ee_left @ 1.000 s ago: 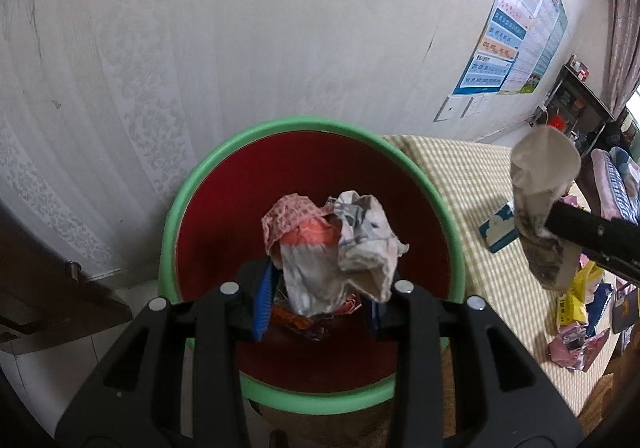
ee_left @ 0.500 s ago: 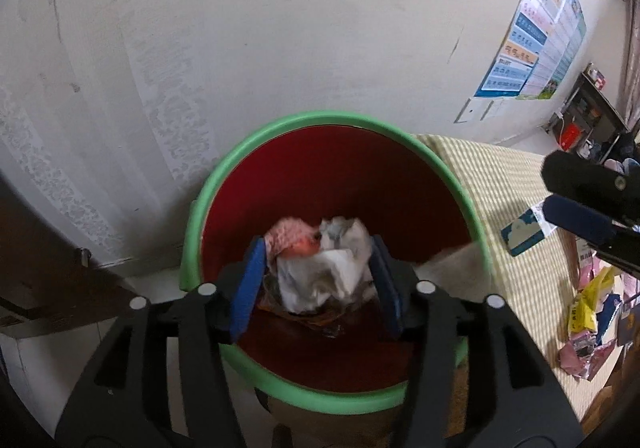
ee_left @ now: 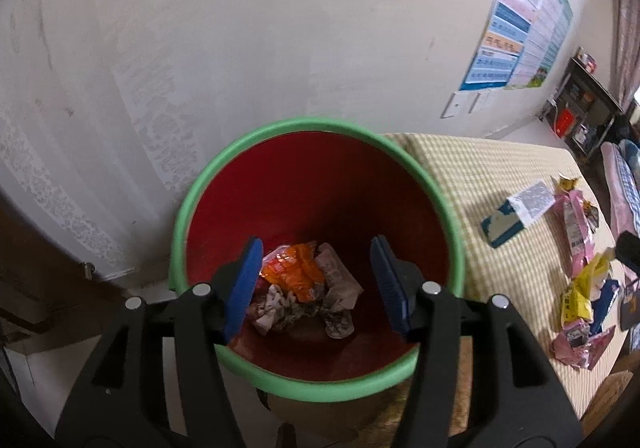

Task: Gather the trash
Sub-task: 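Grasp the white milk carton with the left gripper while the right gripper grasps the blue Oreo bag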

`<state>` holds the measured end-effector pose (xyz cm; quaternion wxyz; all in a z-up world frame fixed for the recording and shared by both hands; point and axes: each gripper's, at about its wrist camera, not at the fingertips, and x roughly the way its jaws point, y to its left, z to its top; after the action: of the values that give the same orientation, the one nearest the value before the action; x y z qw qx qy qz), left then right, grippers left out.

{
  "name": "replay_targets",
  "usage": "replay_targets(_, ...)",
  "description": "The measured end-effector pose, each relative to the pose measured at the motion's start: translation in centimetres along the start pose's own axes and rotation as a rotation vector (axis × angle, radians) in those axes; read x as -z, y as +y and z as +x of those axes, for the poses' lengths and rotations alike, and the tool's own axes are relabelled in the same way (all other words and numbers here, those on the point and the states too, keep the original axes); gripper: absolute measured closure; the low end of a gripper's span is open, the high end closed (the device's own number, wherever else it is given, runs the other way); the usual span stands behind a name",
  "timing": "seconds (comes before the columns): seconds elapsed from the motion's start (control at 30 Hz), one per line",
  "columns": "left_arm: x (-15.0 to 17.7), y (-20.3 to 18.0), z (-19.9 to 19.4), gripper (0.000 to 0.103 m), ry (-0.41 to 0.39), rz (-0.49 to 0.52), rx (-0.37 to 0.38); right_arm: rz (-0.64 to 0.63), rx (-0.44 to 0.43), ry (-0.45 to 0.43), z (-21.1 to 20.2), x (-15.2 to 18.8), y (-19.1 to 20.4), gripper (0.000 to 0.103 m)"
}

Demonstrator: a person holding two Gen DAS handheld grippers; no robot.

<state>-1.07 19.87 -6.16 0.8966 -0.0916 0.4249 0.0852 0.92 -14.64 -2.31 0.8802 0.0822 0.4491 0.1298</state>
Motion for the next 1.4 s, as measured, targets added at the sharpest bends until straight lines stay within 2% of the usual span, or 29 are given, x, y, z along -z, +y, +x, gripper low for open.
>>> replay_targets(0.07,0.0,-1.0,-0.3,0.049,0.000,0.018,0.009,0.027,0.109,-0.025,-1.4,0.5,-3.6,0.039)
replay_targets(0.13,0.0,-2.4,-0.5,0.049,0.001,0.047,0.023,0.066,0.196,-0.013,-2.1,1.3,-7.0,0.038)
replay_targets(0.23,0.1,-4.9,-1.0,0.049,-0.003,0.113,0.047,0.166,0.275,0.015,-2.5,3.3,-12.1,0.037)
replay_targets(0.3,0.1,-6.4,-1.3,0.040,-0.014,0.158,0.062,0.246,0.296,0.039,-2.2,4.8,-14.9,0.037)
replay_targets(0.37,0.0,-8.4,-1.2,0.038,-0.010,0.203,0.082,0.330,0.253,0.064,-1.6,6.1,-17.2,0.037)
replay_targets(0.43,-0.2,-9.9,-1.0,0.034,-0.004,0.240,0.102,0.353,0.226,0.102,-0.8,6.7,-17.9,0.037)
replay_targets(0.57,-1.0,-13.5,0.1,0.028,0.004,0.343,0.105,0.324,0.208,0.123,0.2,7.3,-17.8,0.037)
replay_targets(0.67,-1.7,-16.5,1.8,0.027,0.034,0.420,0.119,0.309,0.190,0.108,0.5,7.2,-18.1,0.038)
replay_targets(0.73,-2.1,-17.9,2.8,0.027,0.051,0.447,0.133,0.312,0.169,0.107,0.8,7.2,-18.2,0.041)
replay_targets(0.8,-2.5,-19.5,4.5,0.026,0.070,0.468,0.117,0.323,0.147,0.106,0.7,7.2,-18.3,0.041)
replay_targets(0.87,-2.7,-20.2,5.8,0.026,0.095,0.465,0.107,0.334,0.136,0.097,0.7,7.1,-18.7,0.041)
replay_targets(0.97,-3.1,-21.2,7.0,0.026,0.134,0.469,0.148,0.345,0.122,0.093,0.7,7.1,-19.0,0.041)
replay_targets(1.1,-2.7,-23.1,9.1,0.026,0.186,0.582,0.125,0.346,0.100,0.096,1.1,6.9,-18.9,0.041)
replay_targets(1.23,-2.1,-23.8,10.7,0.026,0.247,0.605,0.119,0.332,0.078,0.094,1.4,6.7,-18.6,0.041)
replay_targets(1.27,-2.0,-24.0,11.0,0.030,0.253,0.610,0.112,0.333,0.076,0.094,1.4,6.7,-18.6,0.045)
replay_targets(1.3,-1.9,-24.1,11.1,0.043,0.258,0.614,0.103,0.334,0.074,0.095,1.5,6.7,-18.6,0.050)
replay_targets(1.4,-1.7,-24.2,11.3,0.048,0.266,0.596,0.103,0.327,0.075,0.096,1.7,6.7,-18.6,0.058)
